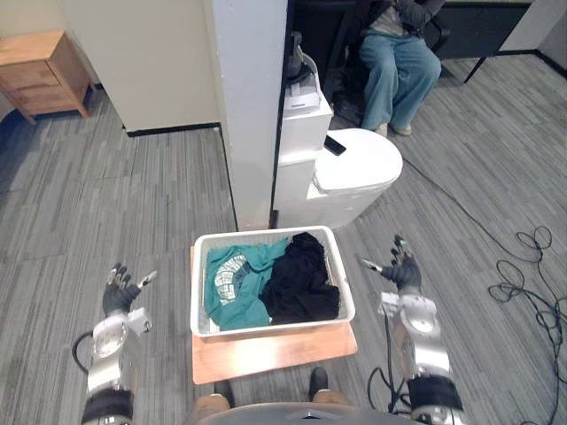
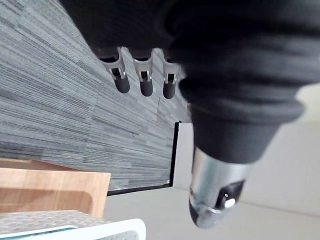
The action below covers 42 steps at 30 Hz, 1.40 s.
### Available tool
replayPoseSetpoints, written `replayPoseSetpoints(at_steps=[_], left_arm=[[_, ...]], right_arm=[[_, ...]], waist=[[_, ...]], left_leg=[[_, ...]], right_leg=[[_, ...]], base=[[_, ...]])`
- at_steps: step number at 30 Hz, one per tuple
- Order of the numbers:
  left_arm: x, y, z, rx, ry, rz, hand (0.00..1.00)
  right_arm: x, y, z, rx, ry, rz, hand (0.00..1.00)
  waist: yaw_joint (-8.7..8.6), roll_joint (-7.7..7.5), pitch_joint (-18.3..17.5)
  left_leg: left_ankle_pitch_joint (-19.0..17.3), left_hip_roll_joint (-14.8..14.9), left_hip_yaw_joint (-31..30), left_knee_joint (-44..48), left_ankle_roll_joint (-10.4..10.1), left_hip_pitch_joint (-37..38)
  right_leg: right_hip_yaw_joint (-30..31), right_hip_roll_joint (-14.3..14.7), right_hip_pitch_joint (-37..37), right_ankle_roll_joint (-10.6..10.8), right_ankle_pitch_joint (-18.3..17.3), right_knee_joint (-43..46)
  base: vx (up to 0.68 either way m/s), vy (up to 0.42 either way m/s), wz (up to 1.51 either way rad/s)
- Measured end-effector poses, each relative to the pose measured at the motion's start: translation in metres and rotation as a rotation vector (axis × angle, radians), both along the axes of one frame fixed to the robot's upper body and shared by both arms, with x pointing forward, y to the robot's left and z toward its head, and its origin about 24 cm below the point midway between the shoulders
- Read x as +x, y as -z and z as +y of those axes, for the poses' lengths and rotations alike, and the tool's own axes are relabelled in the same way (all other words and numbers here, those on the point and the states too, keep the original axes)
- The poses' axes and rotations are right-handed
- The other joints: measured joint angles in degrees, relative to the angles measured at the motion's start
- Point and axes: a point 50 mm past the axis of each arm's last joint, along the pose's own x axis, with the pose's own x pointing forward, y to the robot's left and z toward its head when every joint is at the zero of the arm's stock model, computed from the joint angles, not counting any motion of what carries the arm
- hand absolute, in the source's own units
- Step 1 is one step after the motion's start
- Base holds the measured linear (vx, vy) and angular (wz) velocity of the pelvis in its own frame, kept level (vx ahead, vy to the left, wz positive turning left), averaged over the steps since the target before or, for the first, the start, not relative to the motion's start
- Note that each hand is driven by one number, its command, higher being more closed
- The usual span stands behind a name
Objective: Pick up the laundry basket with both hands and put the clothes into the washing machine.
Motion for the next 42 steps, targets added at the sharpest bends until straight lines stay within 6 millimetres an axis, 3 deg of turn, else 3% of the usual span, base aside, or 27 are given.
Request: replayPoseSetpoints(at_steps=[6,11,17,20,26,32,33,36,42], left_arm=[[0.054,-0.025,-0.001,0.062,0.063,0.016,0.00],[0.073,-0.033,-0.009,0.074,0.088,0.029,0.00],[0.110,-0.063,-0.049,0.099,0.218,-0.049,0.00],[0.117,-0.063,-0.080,0.101,0.295,-0.053,0.00],[0.120,-0.064,-0.093,0.137,0.326,-0.051,0.00],[0.120,-0.063,-0.091,0.151,0.321,-0.041,0.00],[0.118,-0.060,-0.089,0.151,0.316,-0.025,1.00],[0.114,-0.050,-0.084,0.154,0.306,0.026,1.00],[0.108,-0.041,-0.082,0.161,0.300,0.070,1.00]], right_arm=[[0.054,-0.026,0.022,0.033,-0.083,-0.022,0.00],[0.076,-0.039,0.042,0.043,-0.142,-0.022,0.00],[0.095,-0.060,0.054,0.029,-0.173,-0.045,0.00],[0.099,-0.059,0.056,0.024,-0.174,-0.019,0.00],[0.102,-0.065,0.054,-0.063,-0.180,-0.022,0.00],[0.105,-0.066,0.058,-0.200,-0.224,0.009,0.00],[0.108,-0.069,0.060,-0.210,-0.228,0.012,1.00],[0.114,-0.080,0.064,-0.239,-0.242,-0.004,1.00],[0.114,-0.075,0.057,-0.338,-0.248,0.036,1.00]], waist=[[0.45,0.44,6.47],[0.87,0.75,10.00],[-0.13,1.85,13.97],[-0.70,2.25,14.27],[-1.27,3.78,15.66],[-1.20,3.76,15.80],[-1.23,3.83,15.85],[-1.39,3.99,17.10],[-1.30,4.23,17.60]], left_leg=[[2.36,0.17,0.17,0.35,0.33,-4.92],[2.98,0.66,1.54,1.12,0.32,-7.28],[3.37,1.19,1.51,2.21,0.26,-9.19],[3.44,1.19,1.53,2.20,0.25,-9.71],[3.48,1.21,1.83,1.97,0.22,-9.80],[4.14,1.13,2.83,0.56,0.16,-9.60],[4.39,1.08,3.03,0.12,0.23,-9.50],[5.04,1.11,3.07,-0.93,0.13,-8.81],[6.89,1.14,2.97,-4.03,-0.17,-7.88]], right_leg=[[0.30,0.10,-5.01,-0.56,2.12,0.57],[1.90,0.52,-8.20,-1.00,3.34,1.00],[1.91,0.69,-9.67,-1.40,4.18,1.05],[1.93,0.69,-10.25,-1.38,4.21,1.06],[2.12,0.88,-10.67,-1.38,4.21,1.07],[3.02,1.04,-11.55,-1.37,4.35,1.06],[3.21,1.06,-11.77,-1.37,4.43,1.05],[3.28,1.23,-11.70,-1.38,4.61,1.03],[3.07,1.46,-11.78,-1.45,4.69,0.67]], base=[[-0.13,-0.013,0.02],[-0.08,-0.005,-0.14],[-0.05,-0.007,-0.02],[0.00,0.000,0.00],[0.00,0.000,-0.01],[0.01,-0.001,-0.05],[0.00,-0.003,-0.11],[-0.01,-0.007,-0.05],[0.00,-0.002,0.03]])
